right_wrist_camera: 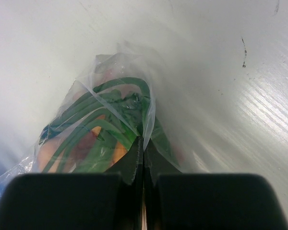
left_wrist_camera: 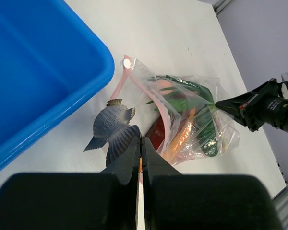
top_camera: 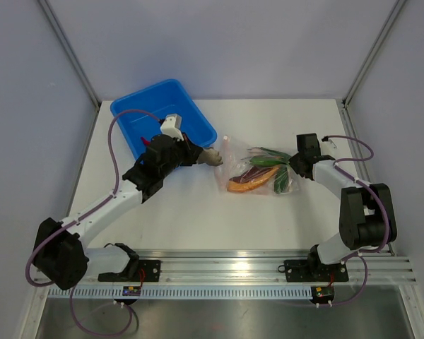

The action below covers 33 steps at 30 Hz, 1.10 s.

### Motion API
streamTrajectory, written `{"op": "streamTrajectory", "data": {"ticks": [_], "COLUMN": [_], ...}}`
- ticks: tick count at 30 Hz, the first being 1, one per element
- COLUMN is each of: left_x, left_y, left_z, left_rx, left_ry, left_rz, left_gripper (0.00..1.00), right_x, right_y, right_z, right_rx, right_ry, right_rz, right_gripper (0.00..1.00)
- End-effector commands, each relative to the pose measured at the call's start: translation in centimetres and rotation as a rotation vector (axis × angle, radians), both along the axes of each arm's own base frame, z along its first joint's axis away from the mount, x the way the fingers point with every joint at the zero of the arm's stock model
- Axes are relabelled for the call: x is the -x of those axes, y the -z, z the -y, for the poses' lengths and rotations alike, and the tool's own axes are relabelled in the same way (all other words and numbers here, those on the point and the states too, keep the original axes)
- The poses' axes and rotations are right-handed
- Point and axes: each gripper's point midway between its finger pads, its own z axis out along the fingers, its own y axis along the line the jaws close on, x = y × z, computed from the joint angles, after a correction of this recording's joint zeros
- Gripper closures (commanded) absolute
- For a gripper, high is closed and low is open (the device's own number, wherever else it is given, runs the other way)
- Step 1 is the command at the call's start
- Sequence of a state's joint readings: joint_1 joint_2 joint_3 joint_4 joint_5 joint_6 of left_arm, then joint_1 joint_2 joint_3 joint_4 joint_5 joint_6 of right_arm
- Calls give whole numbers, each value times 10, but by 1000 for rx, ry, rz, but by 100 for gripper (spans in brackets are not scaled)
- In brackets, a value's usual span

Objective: Open the zip-top bag and remove the fake food
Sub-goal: Place the fake fish in the bin.

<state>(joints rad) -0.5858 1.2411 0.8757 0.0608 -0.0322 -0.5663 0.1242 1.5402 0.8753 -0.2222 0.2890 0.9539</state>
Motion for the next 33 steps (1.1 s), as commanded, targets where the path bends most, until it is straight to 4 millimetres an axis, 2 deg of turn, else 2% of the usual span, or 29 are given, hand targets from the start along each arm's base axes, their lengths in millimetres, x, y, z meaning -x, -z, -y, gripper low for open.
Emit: {"op": "streamTrajectory", "data": {"ticks": [1,5,6,12,13,23,27,33], "left_x": [3,1,-1,-5,-8,-28,-48,-84], "left_y": [-59,-81,-95,-135,-146,-199,-199,-172], "left_z": [-3,-15,-17,-26,-28,-64,-77,-100], "left_rx": [39,33,49,130,142,186,158,130], "left_ry": [19,-5,-12,5,-1,-116,-156,-211], "left_rz": [103,110,131,178,195,303,313,279], "left_gripper": [100,100,100,100,100,100,100,100], "right_x": [-4,-5,-5,-6,-6,-6,-7,-7], "right_y": [0,1,0,0,1,1,1,0], "right_z": [4,4,3,2,2,1,-1,-1], "right_rx": [8,7,5,1,3,-1,-6,-6], "right_ry": [5,4,1,-6,-5,-12,-20,-22], "right_rz": [4,3,4,6,5,3,5,8], "right_gripper": [100,100,100,100,100,100,100,100]}}
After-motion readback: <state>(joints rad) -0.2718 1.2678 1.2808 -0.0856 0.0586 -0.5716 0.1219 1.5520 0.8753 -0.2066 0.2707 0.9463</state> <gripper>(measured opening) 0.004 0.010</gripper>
